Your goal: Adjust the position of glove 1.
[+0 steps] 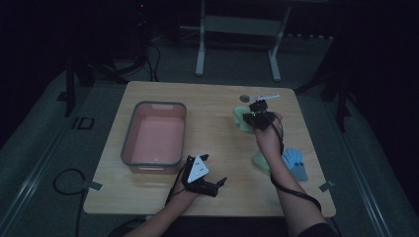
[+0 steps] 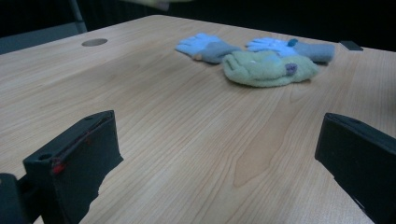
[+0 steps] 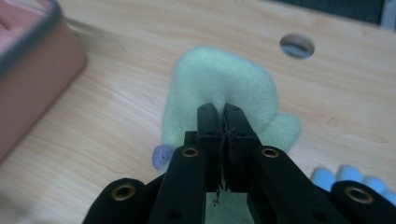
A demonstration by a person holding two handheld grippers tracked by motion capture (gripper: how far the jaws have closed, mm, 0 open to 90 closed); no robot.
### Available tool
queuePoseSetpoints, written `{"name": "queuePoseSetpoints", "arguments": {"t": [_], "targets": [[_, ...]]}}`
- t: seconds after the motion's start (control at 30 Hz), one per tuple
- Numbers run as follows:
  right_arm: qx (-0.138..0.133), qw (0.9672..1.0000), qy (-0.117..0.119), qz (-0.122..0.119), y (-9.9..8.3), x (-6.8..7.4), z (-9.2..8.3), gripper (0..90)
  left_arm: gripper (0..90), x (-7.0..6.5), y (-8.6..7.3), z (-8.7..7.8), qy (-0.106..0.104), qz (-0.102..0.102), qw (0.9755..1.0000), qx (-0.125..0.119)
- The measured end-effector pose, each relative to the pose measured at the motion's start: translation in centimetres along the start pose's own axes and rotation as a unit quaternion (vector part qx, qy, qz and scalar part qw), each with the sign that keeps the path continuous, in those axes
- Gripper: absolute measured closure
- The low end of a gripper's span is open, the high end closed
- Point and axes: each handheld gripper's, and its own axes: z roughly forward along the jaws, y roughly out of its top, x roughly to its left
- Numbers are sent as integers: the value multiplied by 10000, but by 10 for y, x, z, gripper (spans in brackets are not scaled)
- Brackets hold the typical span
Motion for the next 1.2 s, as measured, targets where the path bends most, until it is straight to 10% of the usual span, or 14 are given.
{"name": "queuePoseSetpoints", "arguments": {"t": [0.43,1.2], "targets": [[-471,9988,58,149,-32,42,-52,870,1,-1,0,0,44,50,10000,-5],[389,9980,-292,393,-98,68,19,869,1,-1,0,-1,7,42,10000,-42]]}}
